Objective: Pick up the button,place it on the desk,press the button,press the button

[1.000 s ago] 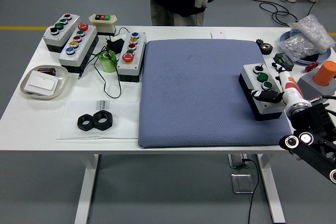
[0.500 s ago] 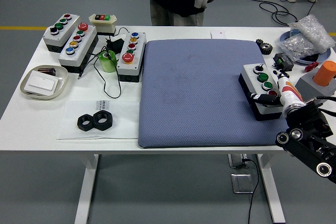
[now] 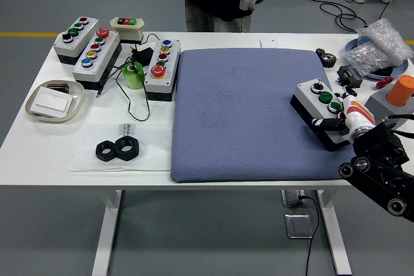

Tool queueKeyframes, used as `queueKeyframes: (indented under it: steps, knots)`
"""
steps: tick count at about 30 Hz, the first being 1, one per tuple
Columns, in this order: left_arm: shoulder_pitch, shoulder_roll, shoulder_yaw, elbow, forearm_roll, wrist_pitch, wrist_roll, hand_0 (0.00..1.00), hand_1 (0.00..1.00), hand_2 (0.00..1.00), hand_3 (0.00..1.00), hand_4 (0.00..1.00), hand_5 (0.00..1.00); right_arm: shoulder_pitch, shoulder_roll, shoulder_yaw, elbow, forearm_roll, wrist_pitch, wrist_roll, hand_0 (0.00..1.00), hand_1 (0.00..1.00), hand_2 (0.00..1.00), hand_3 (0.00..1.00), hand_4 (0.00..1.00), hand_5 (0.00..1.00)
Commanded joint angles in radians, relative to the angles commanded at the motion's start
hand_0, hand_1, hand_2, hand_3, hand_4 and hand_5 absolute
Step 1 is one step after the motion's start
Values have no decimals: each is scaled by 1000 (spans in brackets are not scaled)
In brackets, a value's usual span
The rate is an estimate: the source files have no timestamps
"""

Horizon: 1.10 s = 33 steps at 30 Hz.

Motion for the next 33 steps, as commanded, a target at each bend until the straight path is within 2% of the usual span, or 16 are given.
queueKeyframes:
  steps: [4,5,10,11,15,19,22,23,28,29,33]
  knots:
    - [0,0,1,0,-2,0,-1,738,773,844,763,525,998,4,-11,-13,9,-40,-7,0,488,344,458,729,780,43]
    - [-1,0,1,0,-3,0,-1,738,774,844,763,526,998,6,-14,-17,12,-47,-6,0,390,253,396,618,759,29]
    - [-3,0,5,1,-10,1,-4,738,774,844,763,526,998,14,-39,-39,34,-107,-5,0,390,253,396,618,759,29]
    - [-3,0,5,1,-10,1,-4,738,774,844,763,525,998,14,-41,-40,35,-111,-6,0,317,208,379,553,742,38]
    - [-4,0,8,1,-16,1,-5,738,774,844,763,525,998,20,-69,-61,87,-154,-22,9,317,208,379,553,742,38]
    - [-4,-1,4,2,-13,0,-4,738,774,844,763,525,998,48,-97,-127,148,-93,-20,143,325,217,381,544,712,40]
    - [-4,-1,1,2,-8,0,-3,738,774,844,763,525,998,72,-101,-178,180,-81,17,261,325,217,381,544,712,40]
    - [-4,-1,1,2,-8,0,-2,738,774,844,763,526,998,80,-99,-192,186,-84,37,300,329,232,384,546,559,45]
    - [-5,-2,3,2,-10,1,-3,738,774,844,763,526,998,126,-85,-256,180,-95,109,456,329,232,384,546,559,45]
    - [-5,-2,3,2,-10,1,-3,737,774,844,764,526,998,133,-83,-269,178,-103,116,465,325,235,373,543,713,63]
    - [-6,-2,4,1,-11,1,-3,737,774,844,764,526,998,157,-72,-315,171,-138,152,485,325,235,373,543,713,63]
